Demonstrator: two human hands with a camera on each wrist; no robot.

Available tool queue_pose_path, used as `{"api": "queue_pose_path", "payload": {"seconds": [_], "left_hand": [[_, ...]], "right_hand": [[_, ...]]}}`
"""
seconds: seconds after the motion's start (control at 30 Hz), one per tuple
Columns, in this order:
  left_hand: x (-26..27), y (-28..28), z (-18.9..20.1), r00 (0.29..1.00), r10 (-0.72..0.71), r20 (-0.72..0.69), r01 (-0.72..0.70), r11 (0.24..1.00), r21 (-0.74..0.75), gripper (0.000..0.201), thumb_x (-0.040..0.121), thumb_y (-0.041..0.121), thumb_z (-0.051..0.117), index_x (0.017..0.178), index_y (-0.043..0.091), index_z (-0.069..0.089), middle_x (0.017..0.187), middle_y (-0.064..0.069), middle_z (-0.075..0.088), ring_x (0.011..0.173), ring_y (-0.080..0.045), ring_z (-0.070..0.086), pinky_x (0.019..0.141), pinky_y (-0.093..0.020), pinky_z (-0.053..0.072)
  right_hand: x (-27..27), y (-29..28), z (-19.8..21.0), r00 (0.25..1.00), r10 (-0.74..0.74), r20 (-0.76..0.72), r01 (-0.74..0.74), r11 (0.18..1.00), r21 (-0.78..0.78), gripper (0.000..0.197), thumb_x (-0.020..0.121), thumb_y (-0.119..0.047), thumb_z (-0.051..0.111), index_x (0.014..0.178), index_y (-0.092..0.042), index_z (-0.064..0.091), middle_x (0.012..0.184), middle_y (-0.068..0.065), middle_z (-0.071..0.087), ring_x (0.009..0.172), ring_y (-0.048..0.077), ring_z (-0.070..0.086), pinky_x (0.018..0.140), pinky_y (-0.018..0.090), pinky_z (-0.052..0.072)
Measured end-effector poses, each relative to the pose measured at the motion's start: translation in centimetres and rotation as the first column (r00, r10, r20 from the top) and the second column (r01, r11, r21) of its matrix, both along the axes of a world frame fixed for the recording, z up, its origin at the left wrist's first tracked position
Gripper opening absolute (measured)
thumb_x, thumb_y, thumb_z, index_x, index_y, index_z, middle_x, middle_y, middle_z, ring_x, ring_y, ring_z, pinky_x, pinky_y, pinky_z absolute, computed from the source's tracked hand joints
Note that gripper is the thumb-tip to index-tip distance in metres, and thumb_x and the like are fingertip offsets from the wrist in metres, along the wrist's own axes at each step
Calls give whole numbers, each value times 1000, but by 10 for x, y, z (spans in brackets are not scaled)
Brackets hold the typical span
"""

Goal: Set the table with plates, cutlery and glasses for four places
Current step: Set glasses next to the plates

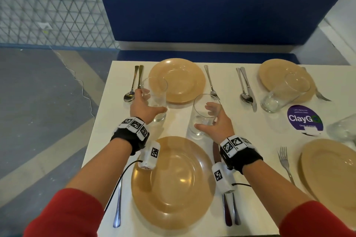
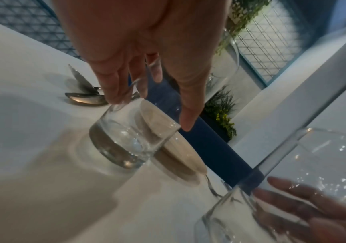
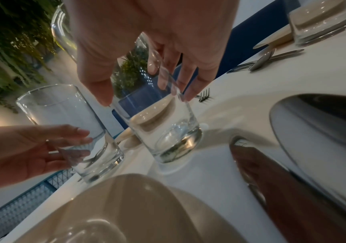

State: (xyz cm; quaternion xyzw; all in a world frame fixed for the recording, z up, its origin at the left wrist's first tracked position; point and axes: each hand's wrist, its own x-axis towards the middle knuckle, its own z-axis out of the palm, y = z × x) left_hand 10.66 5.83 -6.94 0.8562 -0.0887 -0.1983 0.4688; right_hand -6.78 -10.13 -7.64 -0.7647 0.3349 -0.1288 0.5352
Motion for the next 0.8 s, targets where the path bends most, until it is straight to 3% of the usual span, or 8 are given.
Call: {"api": "queue_pose_path", "payload": {"seconds": [0.2,0.4,0.5,0.67,0.8], "left_hand": [[0,0,-2,998,-34,47,34,999,7,80,62,25,87,126,21,37,133,-7,50,118,-25,52,98,-35,44],[5,4,-3,997,10,83,-11,1000,11,81,63,24,86,130,22,41,122,-2,55,104,-19,54,86,-26,41],[8,7,-3,995,15,94,-19,999,34,80,64,24,85,131,21,41,123,-2,54,110,-22,55,88,-27,42],[7,10,-4,996,12,86,-14,1000,22,89,62,24,87,136,22,37,131,-3,52,117,-23,53,94,-28,42],[4,12,-5,992,47,115,-43,999,-31,89,61,25,88,136,21,41,130,-3,55,117,-21,55,98,-31,45]], "right_hand": [[-2,-1,-4,1000,28,14,-28,1000,11,76,64,-8,82,128,-24,44,119,-11,52,110,8,49,91,21,38],[-3,-7,-3,997,73,-9,-73,997,-6,73,65,-8,81,124,-25,42,119,-12,53,108,7,50,80,6,35],[-5,-6,-3,997,76,-13,-76,997,-4,72,65,-7,81,123,-26,42,119,-12,52,108,7,50,81,7,36],[-7,-8,-1,997,78,-26,-78,997,12,75,66,-7,81,127,-21,42,121,-11,50,112,8,49,89,20,37],[-8,-11,2,996,76,-40,-76,997,11,74,66,-7,81,128,-18,43,122,-7,53,110,10,50,81,13,40]]}}
